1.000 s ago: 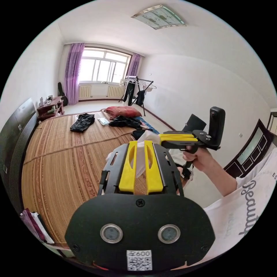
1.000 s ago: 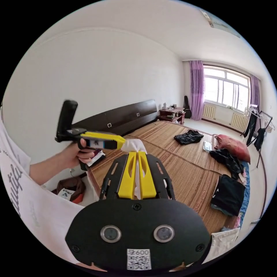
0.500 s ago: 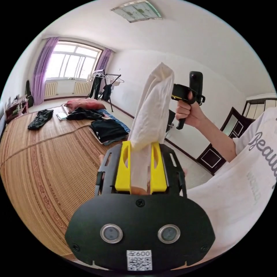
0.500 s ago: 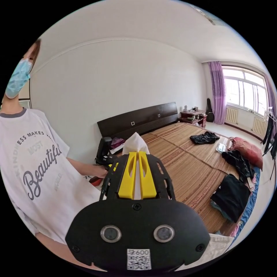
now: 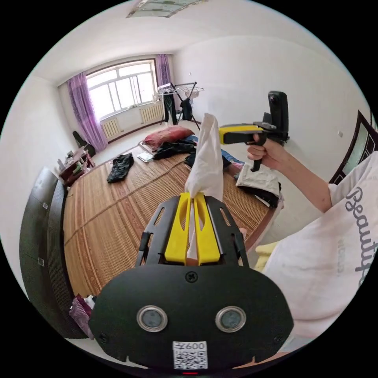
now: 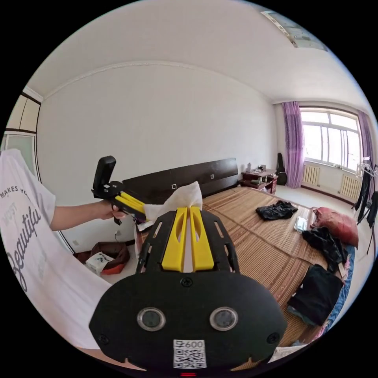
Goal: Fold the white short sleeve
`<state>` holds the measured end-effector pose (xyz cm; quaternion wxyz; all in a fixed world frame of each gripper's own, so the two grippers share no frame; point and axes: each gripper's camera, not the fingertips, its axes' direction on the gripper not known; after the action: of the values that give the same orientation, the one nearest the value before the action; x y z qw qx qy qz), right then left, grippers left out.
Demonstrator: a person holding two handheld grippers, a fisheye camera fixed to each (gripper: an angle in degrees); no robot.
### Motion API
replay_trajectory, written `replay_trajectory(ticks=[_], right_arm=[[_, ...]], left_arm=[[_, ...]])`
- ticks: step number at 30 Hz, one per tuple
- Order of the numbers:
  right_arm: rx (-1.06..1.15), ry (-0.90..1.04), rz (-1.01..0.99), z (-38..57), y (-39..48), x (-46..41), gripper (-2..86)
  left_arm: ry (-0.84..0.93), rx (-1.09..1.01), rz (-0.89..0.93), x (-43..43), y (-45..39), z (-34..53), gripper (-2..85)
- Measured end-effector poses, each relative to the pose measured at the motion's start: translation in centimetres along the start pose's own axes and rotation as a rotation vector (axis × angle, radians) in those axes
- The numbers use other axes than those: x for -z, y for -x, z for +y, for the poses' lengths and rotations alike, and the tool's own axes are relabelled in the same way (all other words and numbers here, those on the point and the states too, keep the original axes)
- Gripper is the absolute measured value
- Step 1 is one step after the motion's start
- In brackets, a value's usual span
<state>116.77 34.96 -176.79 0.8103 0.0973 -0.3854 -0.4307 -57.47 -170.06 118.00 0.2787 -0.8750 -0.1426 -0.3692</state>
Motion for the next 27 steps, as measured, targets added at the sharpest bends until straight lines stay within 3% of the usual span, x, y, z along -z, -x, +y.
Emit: replay_trajectory(ticks=[5,8,10,12,16,18,21,22,23,24,26,27], right_arm=[[0.027,-0.250,0.125,-6.8,-2.1,2.7,-0.9],[0.116,-0.403,0.214,-5.7,-1.4,4.8,-0.9],[0.137,-0.392,0.246,-3.1,-1.7,5.5,-0.9],[0.017,-0.286,0.273,0.7,-3.8,5.9,-0.8],[-0.562,0.095,0.276,15.3,-9.6,8.5,-0.8],[-0.756,0.171,0.277,20.7,-9.8,11.5,-0.8],[-0.896,0.222,0.355,24.2,-9.1,16.5,-0.8],[-0.906,0.237,0.409,23.5,-9.5,18.2,-0.8],[-0.890,0.243,0.464,22.0,-10.1,19.4,-0.8],[-0.873,0.242,0.490,21.0,-10.4,19.9,-0.8],[-0.785,0.229,0.565,16.8,-11.7,20.8,-0.8],[-0.765,0.231,0.577,15.8,-12.2,20.7,-0.8]], left_arm=[[-0.154,-0.067,-0.248,7.7,4.7,-10.2,1.4],[-0.329,-0.053,-0.299,10.8,4.0,-13.9,1.3],[-0.343,-0.069,-0.282,10.0,2.8,-14.8,1.3],[-0.256,-0.083,-0.230,6.8,1.3,-14.6,1.2],[0.206,-0.069,-0.083,-7.3,-1.7,-9.3,1.1],[0.414,0.005,-0.075,-13.9,-1.1,-6.0,1.1],[0.678,0.426,0.144,-23.0,4.5,1.3,0.9],[0.753,0.675,0.286,-25.0,7.5,4.9,0.8],[0.686,0.957,0.429,-24.9,9.9,8.3,0.6],[0.594,1.080,0.464,-24.1,10.7,9.6,0.5],[0.305,1.368,0.352,-19.2,14.4,11.4,0.3],[0.256,1.399,0.315,-18.1,15.4,11.3,0.3]])
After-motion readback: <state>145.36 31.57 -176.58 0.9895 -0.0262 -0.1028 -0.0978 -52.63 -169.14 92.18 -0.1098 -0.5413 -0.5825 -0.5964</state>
